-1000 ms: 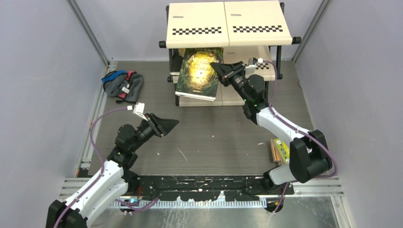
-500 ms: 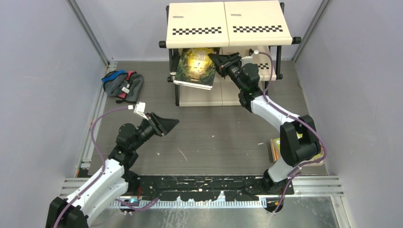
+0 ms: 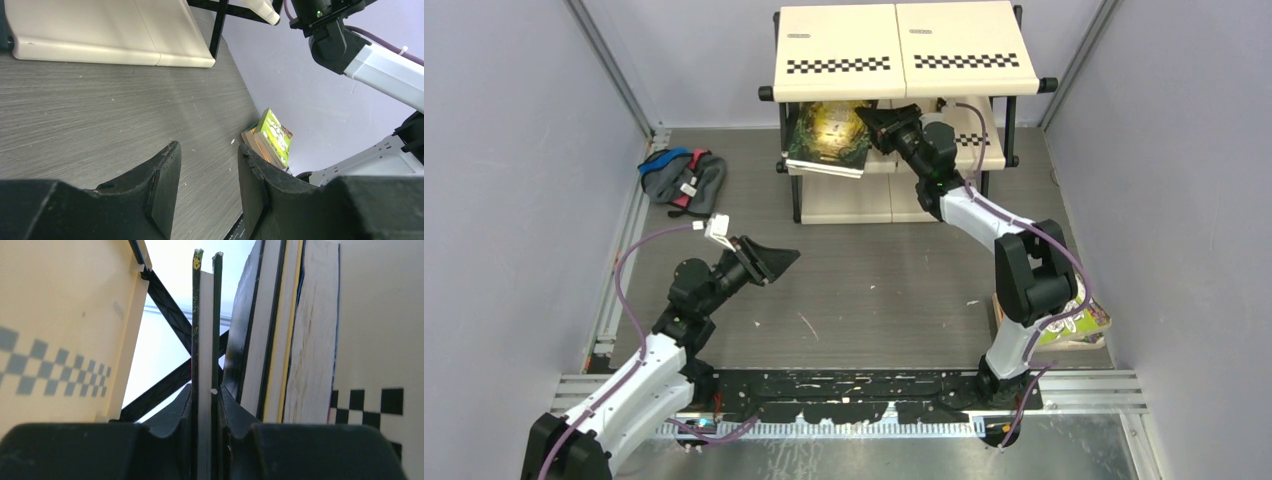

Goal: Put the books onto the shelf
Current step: Place the book on the shelf.

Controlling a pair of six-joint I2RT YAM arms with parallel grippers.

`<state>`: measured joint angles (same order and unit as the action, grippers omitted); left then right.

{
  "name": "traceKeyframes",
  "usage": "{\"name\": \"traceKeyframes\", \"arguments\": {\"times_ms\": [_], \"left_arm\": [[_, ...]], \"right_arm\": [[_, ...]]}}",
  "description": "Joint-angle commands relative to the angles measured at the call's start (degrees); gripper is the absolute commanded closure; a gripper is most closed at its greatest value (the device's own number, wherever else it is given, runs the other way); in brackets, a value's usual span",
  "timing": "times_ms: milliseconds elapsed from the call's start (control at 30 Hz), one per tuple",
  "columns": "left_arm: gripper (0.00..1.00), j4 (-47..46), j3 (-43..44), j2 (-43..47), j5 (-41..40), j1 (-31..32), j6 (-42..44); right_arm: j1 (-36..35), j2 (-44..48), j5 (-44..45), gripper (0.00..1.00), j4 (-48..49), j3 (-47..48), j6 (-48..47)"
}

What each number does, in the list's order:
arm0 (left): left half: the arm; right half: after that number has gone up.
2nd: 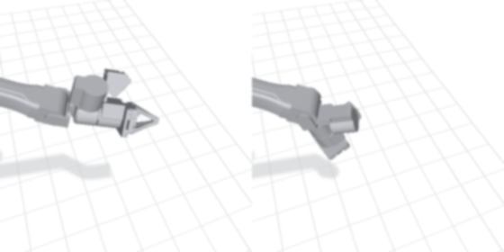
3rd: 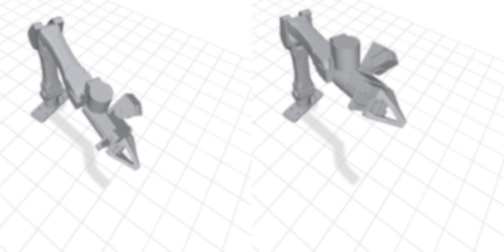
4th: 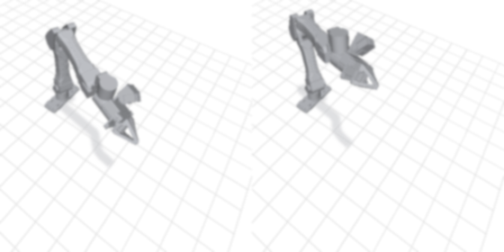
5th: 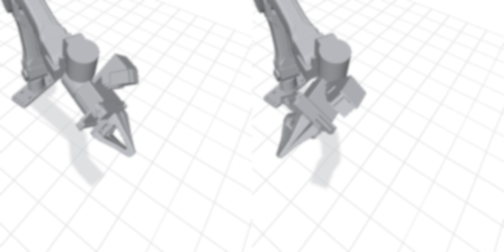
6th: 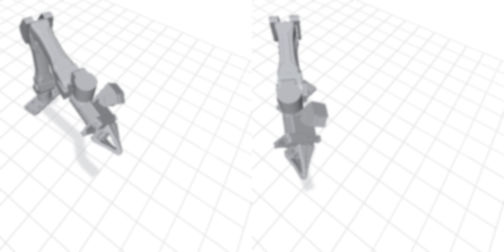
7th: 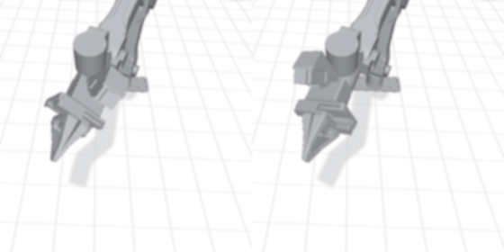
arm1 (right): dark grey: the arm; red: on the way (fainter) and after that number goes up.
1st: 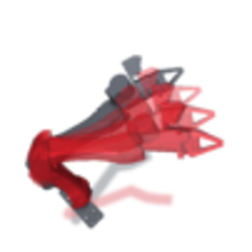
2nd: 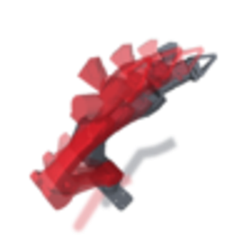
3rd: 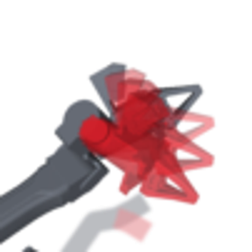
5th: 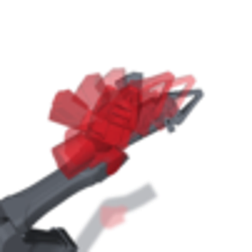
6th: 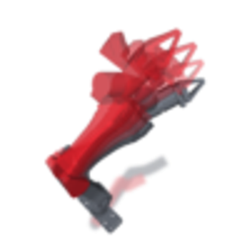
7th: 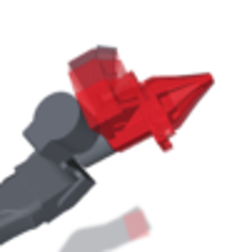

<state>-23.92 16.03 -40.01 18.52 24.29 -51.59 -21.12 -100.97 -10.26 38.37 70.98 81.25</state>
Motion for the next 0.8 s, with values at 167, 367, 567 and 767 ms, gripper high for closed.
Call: {"name": "traceKeyframes", "arguments": {"times_ms": [167,367,567,767], "left_arm": [[0.54,-5.0,0.7,-1.0,0.6,-0.8,0.7],[0.54,-6.4,0.8,-2.6,0.9,-1.1,0.4],[0.54,-7.3,0.8,-3.6,1.1,-1.2,0.0],[0.54,-8.0,0.6,-4.3,1.2,-1.4,-0.3]], "right_arm": [[0.7,-2.5,-1.5,0.99,4.8,9.7,2.5],[0.9,-4.4,-1.8,0.99,4.5,11.3,2.7],[1.1,-5.9,-1.9,0.99,4.0,12.5,2.6],[1.0,-7.2,-2.2,0.81,4.6,13.2,2.3]]}}
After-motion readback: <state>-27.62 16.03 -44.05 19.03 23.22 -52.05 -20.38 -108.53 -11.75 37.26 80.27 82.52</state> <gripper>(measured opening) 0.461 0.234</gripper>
